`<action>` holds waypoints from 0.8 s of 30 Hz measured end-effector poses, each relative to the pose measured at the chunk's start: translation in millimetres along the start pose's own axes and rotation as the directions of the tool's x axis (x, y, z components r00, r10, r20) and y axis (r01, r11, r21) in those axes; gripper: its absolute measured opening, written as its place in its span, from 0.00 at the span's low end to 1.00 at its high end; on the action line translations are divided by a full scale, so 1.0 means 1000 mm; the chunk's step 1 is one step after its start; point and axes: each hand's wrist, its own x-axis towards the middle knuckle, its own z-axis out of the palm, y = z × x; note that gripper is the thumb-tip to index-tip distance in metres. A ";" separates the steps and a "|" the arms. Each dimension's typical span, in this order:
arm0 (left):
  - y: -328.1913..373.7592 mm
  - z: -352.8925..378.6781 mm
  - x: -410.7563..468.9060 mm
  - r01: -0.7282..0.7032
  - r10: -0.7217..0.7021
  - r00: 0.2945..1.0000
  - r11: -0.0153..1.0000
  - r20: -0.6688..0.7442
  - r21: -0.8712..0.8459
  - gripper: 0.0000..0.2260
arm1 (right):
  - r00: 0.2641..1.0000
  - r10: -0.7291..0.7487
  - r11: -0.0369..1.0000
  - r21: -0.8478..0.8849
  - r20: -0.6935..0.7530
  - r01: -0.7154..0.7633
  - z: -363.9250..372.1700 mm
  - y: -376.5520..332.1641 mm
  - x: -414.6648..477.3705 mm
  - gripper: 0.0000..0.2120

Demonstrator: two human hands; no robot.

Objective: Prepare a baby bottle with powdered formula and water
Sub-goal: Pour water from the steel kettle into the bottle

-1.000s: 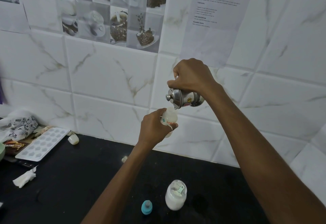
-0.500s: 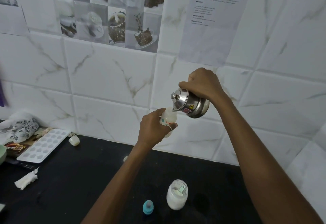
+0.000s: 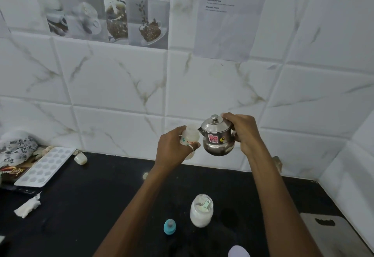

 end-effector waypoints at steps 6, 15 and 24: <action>-0.001 0.011 -0.002 -0.013 0.014 1.000 1.000 0.024 -0.006 0.31 | 0.994 0.090 0.984 0.156 -0.054 -0.081 -0.007 0.024 0.000 0.11; -0.008 0.021 -0.010 -0.019 0.020 1.000 0.998 0.009 -0.053 0.29 | 0.983 0.120 0.969 0.231 -0.141 -0.085 -0.040 0.053 0.003 0.08; -0.033 0.057 -0.041 -0.049 0.050 0.999 0.997 0.013 -0.065 0.24 | 0.930 0.271 0.936 0.291 -0.246 -0.196 -0.070 0.186 -0.005 0.05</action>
